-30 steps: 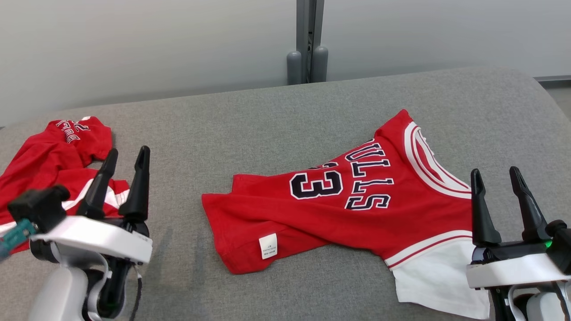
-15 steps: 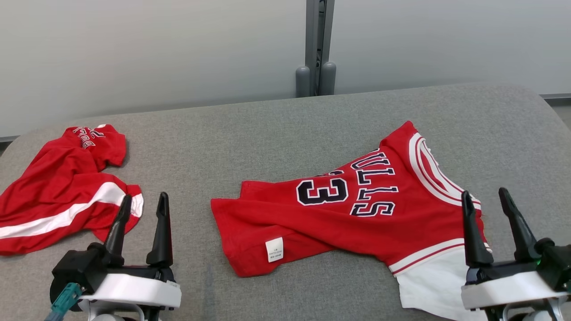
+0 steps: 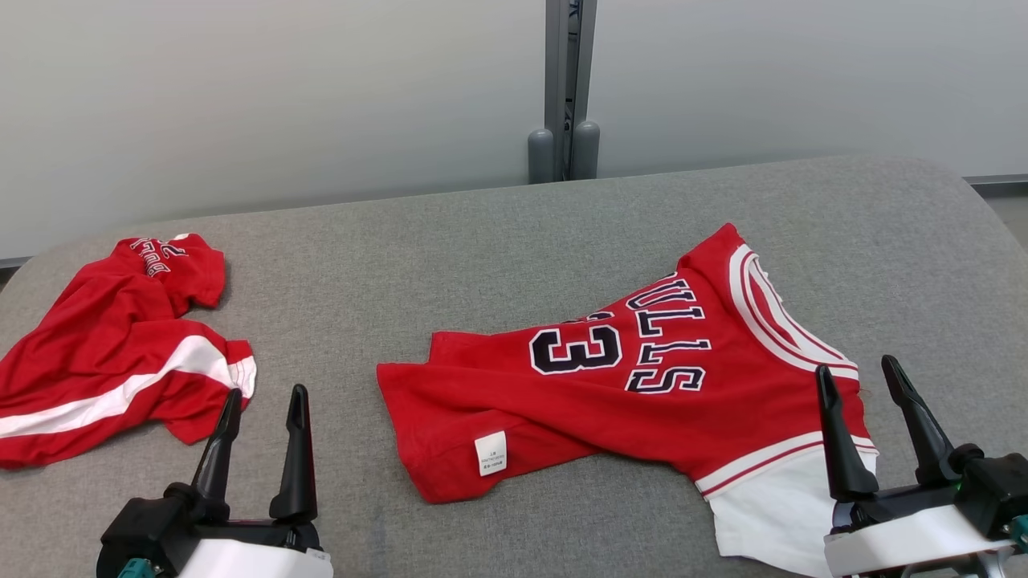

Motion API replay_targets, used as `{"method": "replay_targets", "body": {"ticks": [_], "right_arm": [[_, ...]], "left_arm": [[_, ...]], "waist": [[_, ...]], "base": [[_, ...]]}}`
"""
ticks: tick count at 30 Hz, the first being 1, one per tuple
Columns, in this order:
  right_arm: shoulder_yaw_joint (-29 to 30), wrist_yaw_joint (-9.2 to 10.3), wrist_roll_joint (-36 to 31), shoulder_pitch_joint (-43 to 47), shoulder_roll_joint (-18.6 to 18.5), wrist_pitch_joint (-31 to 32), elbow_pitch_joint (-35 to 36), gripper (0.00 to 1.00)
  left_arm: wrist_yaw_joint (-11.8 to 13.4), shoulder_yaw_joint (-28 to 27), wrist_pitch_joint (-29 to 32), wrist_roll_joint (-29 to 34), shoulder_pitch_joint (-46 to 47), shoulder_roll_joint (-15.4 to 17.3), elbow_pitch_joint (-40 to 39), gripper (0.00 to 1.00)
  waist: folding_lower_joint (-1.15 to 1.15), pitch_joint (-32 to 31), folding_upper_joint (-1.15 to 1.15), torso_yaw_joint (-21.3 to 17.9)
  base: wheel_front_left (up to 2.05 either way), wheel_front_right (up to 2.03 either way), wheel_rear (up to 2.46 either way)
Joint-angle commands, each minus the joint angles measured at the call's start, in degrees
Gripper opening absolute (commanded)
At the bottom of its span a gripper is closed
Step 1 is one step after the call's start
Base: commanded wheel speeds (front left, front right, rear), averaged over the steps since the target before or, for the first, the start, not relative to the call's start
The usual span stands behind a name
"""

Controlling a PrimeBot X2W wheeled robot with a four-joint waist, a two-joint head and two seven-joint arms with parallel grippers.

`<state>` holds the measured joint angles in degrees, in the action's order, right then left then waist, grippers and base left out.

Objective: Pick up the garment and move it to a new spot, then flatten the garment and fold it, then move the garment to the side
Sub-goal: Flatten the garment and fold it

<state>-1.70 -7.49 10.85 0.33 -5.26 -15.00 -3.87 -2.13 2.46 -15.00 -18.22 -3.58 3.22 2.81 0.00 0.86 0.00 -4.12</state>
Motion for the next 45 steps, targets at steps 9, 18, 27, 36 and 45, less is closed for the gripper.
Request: {"method": "replay_targets", "body": {"ticks": [9,18,27,36,45], "right_arm": [[0.1,-0.01,0.4,-0.2,-0.5,-0.3,0.1,1.00],[0.5,-0.01,0.1,-0.3,-0.3,-0.3,-0.1,1.00],[0.9,-0.01,0.0,-0.3,-0.2,-0.3,-0.4,1.00],[2.1,-0.01,3.3,0.3,-2.8,1.9,-11.2,1.00],[3.1,-0.02,10.7,0.9,-4.8,17.3,-20.3,1.00]], "left_arm": [[-1.4,-0.8,-0.3,1.1,0.9,-0.2,1.0,1.00],[-1.0,-0.3,-0.3,0.4,1.2,-0.2,1.6,1.00],[-0.9,0.1,-0.2,0.1,1.2,-0.3,1.9,1.00],[-2.2,4.0,4.2,-6.2,1.2,-0.2,8.7,1.00],[-2.9,6.9,15.3,-9.2,1.4,0.5,9.0,1.00]], "waist": [[0.00,-0.3,0.00,0.0],[0.00,-0.5,0.00,-0.1],[0.00,-0.9,0.00,-0.4],[0.00,-1.2,0.00,-0.9],[0.00,0.1,0.00,-1.8]], "base": [[0.00,0.00,0.00],[0.00,0.00,0.00],[0.00,0.00,0.00],[0.00,0.00,0.00],[0.00,0.00,0.00]]}}
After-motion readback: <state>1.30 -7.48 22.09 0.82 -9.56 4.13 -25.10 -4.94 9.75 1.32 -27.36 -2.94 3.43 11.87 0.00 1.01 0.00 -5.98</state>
